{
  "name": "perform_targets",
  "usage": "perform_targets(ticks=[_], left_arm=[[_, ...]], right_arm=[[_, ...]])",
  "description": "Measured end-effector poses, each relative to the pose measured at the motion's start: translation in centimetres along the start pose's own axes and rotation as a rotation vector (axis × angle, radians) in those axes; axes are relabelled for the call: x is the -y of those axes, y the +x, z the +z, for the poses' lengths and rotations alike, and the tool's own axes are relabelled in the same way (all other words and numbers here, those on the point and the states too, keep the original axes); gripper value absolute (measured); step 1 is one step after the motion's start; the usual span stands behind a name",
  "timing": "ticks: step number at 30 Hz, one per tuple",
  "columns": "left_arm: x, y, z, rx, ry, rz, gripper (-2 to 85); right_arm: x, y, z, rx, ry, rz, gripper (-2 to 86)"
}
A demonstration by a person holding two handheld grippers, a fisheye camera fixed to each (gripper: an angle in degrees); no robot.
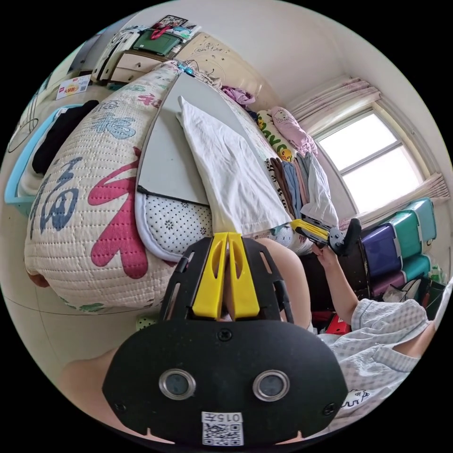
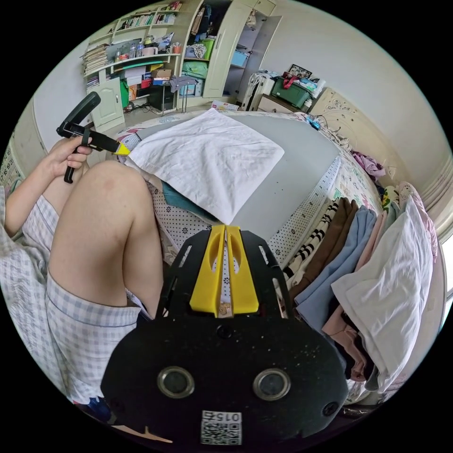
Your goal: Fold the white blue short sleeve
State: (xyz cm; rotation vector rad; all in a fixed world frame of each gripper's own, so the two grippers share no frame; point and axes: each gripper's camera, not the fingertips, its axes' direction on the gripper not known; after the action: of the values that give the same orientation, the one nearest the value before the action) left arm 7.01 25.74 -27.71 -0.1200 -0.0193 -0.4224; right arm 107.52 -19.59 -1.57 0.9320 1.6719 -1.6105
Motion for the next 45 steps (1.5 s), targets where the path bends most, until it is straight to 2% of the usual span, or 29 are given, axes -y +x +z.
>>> perform_targets(ticks=[6,10,13,17,20,25,32,39,45], left_arm=[[-0.9,-0.8,-0.2,0.083,-0.038,0.001,-0.6],[-1.6,-1.7,-0.8,-0.035,0.004,-0.023,0.7],[-1.7,-1.9,-1.5,-0.063,0.064,-0.020,4.9],[-1.3,-1.0,-0.7,-0.040,0.051,0.023,6.4],[-1.0,-0.9,0.4,-0.003,0.026,0.020,5.6],[-1.3,-1.0,0.6,0.034,0.011,0.020,-0.3],[-2.1,-1.3,-0.2,0.034,0.034,0.007,-0.3],[-2.2,-1.0,0.3,-0.020,0.043,0.030,6.3],[-1.9,-0.6,1.4,0.054,0.018,0.036,2.1]], right_arm=[[0.6,-0.5,0.6,-0.005,-0.048,0.012,-0.9],[1.1,-1.1,0.7,-0.016,-0.049,0.031,-0.6],[1.1,-0.6,0.2,0.004,-0.028,0.072,0.8],[1.4,0.3,-0.9,0.015,-0.003,0.139,6.9],[2.1,-0.1,-1.4,0.042,0.031,0.123,6.3],[3.3,-2.0,0.6,0.018,-0.053,0.058,0.6],[2.6,-2.1,0.4,0.038,-0.032,0.075,-1.0],[2.4,-2.3,0.8,0.045,-0.030,0.103,-1.0],[2.3,-3.1,1.8,0.027,-0.036,0.113,-1.0]])
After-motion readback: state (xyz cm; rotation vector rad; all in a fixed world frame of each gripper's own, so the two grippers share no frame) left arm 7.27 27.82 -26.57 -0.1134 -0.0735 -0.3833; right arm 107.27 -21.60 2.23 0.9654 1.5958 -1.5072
